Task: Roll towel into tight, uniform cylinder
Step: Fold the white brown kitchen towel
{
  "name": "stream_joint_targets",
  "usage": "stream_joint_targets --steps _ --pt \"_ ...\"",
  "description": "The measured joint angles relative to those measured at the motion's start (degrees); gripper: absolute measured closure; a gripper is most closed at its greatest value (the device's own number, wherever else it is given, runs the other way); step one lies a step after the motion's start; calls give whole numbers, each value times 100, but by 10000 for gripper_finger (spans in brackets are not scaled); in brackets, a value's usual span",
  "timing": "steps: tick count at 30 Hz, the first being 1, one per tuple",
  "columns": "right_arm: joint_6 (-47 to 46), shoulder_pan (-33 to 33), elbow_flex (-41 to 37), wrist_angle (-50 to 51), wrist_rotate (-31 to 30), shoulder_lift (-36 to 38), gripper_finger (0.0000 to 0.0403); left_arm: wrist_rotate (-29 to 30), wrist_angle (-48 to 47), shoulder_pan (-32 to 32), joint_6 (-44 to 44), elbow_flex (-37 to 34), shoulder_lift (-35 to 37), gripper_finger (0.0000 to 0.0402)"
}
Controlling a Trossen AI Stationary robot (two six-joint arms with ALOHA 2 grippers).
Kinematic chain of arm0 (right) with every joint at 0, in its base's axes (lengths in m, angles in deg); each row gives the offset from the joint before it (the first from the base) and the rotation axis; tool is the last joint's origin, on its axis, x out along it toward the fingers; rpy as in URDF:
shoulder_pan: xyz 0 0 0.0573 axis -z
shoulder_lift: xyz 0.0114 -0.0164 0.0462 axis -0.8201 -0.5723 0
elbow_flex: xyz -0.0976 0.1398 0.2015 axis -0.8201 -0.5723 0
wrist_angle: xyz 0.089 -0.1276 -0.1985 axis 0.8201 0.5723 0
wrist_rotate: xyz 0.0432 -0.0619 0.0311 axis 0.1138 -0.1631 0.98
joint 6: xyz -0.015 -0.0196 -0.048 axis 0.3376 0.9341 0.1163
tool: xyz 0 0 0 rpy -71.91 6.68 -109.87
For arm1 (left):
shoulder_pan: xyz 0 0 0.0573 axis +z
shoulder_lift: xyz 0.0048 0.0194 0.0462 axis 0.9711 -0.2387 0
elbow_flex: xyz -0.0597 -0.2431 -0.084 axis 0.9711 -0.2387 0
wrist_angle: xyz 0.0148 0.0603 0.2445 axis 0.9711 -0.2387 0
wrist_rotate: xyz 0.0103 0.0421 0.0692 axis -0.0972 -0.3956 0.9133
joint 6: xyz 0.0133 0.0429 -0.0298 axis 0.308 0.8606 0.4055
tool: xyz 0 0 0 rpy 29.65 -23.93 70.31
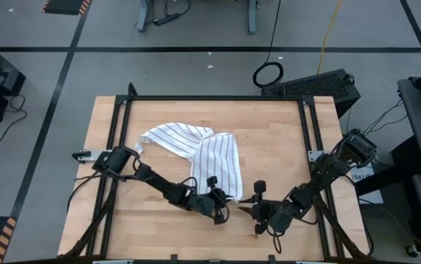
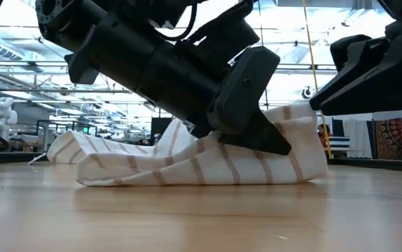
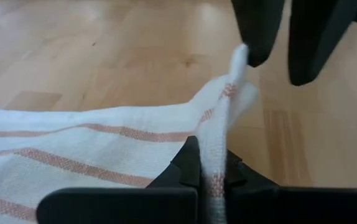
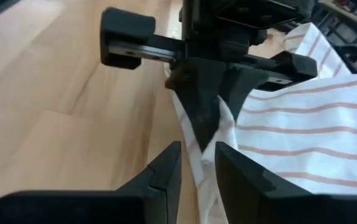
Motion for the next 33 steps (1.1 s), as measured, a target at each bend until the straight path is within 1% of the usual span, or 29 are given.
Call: stream_joint_targets --steps 3,6,10,14,17,20,24,30,33 --pt "39 24 -2 74 7 0 310 -13 -4 0 0 0 0 395" --pt "86 39 -2 78 136 0 297 -12 -6 2 -6 0 0 395" --pt "203 40 -2 94 102 -17 285 -13 -6 4 -4 0 0 395" --pt "163 175 -2 179 164 -17 287 -13 1 4 -4 0 0 395" --pt "166 294 -2 182 346 -17 294 -40 32 7 -3 0 0 395" --pt "167 412 -2 216 600 -17 303 -53 86 11 -2 0 0 395" --pt "93 472 -2 214 603 -17 322 -54 101 11 -2 0 0 395" --pt "1 467 -2 214 605 -17 380 -53 96 12 5 0 0 395" --pt "-24 467 -2 214 597 -17 397 -281 95 12 118 0 0 395"
